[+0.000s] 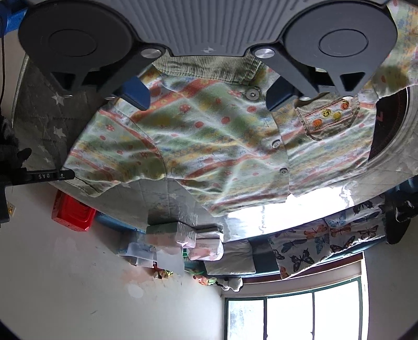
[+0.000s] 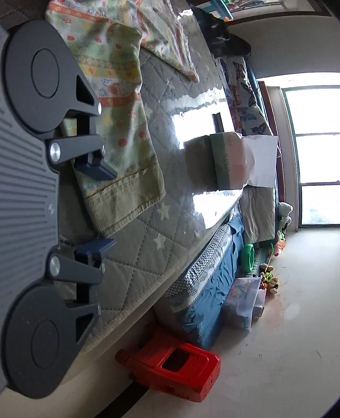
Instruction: Fold clothes
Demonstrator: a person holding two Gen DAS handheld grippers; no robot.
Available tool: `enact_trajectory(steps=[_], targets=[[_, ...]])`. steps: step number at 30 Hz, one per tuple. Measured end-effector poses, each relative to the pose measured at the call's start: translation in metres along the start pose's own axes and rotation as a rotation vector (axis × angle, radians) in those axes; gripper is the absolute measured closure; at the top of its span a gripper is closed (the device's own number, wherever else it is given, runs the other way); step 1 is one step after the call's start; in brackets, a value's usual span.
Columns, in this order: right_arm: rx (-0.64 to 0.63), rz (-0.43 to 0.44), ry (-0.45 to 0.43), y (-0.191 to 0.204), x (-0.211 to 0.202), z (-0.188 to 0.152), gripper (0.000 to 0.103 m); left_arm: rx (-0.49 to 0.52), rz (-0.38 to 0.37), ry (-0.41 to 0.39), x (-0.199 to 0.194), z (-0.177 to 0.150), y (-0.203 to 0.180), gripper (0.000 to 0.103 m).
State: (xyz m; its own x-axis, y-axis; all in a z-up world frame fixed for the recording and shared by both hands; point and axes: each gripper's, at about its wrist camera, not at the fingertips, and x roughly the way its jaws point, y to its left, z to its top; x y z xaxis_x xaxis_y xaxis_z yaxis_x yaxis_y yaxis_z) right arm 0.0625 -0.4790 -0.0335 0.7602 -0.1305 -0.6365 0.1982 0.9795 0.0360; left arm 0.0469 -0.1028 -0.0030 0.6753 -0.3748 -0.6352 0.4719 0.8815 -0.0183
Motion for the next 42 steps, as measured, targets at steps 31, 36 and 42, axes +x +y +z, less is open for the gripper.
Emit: enact_trajectory(steps=[31, 36, 42], targets=[[-0.108, 0.438, -0.279, 0.139, -0.1, 0.082, 0.094, -0.135, 0.137, -0.043, -0.038, -0.017, 0.055, 0.0], [-0.202, 0.521, -0.255, 0.194, -0.1, 0.085, 0.094, -0.174, 0.162, -0.06, -0.05, -0.025, 0.07, 0.0], [-0.299, 0.599, -0.202, 0.25, -0.095, 0.07, 0.094, -0.21, 0.186, -0.069, -0.06, -0.033, 0.084, 0.0]])
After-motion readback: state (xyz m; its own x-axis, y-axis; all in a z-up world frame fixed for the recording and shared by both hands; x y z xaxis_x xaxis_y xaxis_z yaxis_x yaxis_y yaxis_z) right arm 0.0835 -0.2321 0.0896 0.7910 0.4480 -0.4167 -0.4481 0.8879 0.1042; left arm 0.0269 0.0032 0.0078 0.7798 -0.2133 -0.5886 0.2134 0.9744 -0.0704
